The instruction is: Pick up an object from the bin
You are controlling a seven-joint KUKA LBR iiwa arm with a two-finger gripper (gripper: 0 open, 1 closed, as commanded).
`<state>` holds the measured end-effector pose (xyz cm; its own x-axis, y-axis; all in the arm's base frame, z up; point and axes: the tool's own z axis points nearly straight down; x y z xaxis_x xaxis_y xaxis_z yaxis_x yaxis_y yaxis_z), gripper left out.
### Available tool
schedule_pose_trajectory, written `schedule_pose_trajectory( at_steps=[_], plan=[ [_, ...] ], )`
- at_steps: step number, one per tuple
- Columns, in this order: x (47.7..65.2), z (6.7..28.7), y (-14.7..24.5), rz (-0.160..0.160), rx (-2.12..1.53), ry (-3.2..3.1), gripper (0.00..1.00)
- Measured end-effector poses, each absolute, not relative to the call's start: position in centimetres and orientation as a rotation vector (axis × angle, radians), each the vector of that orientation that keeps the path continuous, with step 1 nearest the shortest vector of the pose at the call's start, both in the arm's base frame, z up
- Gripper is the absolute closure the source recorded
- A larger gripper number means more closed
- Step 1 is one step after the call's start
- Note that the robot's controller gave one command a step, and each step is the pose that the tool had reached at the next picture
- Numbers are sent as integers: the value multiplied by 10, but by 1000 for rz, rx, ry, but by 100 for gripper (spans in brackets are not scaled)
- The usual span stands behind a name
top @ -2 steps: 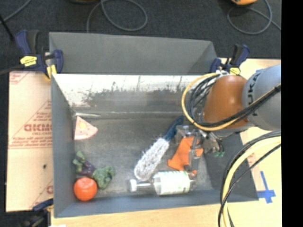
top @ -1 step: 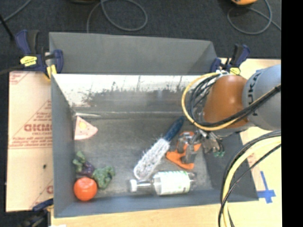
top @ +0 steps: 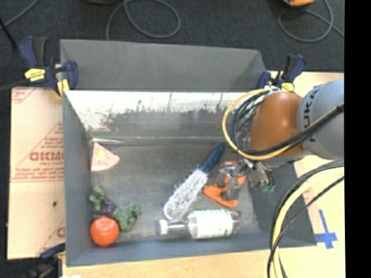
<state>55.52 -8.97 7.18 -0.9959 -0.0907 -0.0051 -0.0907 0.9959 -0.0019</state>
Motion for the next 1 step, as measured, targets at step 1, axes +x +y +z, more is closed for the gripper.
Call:
schedule_pose_trajectory(
  at_steps=[1],
  plan=[
    [553, 105, -87, 0, -132, 3142, 100]
  ],
)
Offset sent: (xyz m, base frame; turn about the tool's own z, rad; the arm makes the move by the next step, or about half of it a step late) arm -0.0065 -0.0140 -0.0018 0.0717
